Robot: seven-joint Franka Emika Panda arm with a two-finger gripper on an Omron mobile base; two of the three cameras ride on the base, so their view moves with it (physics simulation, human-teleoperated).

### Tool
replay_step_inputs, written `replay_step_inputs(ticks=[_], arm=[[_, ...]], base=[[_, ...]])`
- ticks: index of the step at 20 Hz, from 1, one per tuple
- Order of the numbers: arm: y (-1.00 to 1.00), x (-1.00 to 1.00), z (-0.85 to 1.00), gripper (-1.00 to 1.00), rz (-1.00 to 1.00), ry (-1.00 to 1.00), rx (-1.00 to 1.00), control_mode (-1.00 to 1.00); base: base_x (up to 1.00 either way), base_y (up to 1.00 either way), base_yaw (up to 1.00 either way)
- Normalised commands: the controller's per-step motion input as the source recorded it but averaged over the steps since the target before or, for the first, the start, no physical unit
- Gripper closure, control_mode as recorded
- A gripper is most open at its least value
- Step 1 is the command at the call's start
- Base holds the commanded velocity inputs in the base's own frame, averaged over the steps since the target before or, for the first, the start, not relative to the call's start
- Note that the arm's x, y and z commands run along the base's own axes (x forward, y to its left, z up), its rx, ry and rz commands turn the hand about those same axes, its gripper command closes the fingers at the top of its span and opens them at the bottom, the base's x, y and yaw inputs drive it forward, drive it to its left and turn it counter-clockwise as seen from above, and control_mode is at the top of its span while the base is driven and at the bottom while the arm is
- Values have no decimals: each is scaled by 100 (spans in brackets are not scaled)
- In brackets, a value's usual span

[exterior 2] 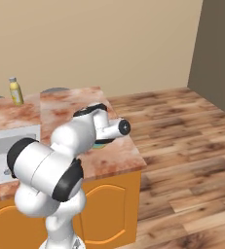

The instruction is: Move the mayonnaise and mustard from the cabinet to the dining counter.

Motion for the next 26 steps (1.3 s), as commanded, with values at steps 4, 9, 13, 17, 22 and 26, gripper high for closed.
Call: replay_step_inputs(ticks=[4, 9, 13, 17, 22, 26], arm=[[0, 0, -37, 100, 10, 0, 0, -100], [0, 2, -42, 100, 9, 0, 0, -100], [0, 3, -36, 100, 8, 0, 1, -100], [0, 2, -31, 100, 8, 0, 1, -100], [0, 0, -25, 100, 8, 0, 1, -100], [0, -7, -6, -100, 5, 0, 0, -100]], base=[[0, 0, 0], [0, 0, 0], [0, 0, 0], [0, 0, 0], [0, 0, 0], [0, 0, 0]])
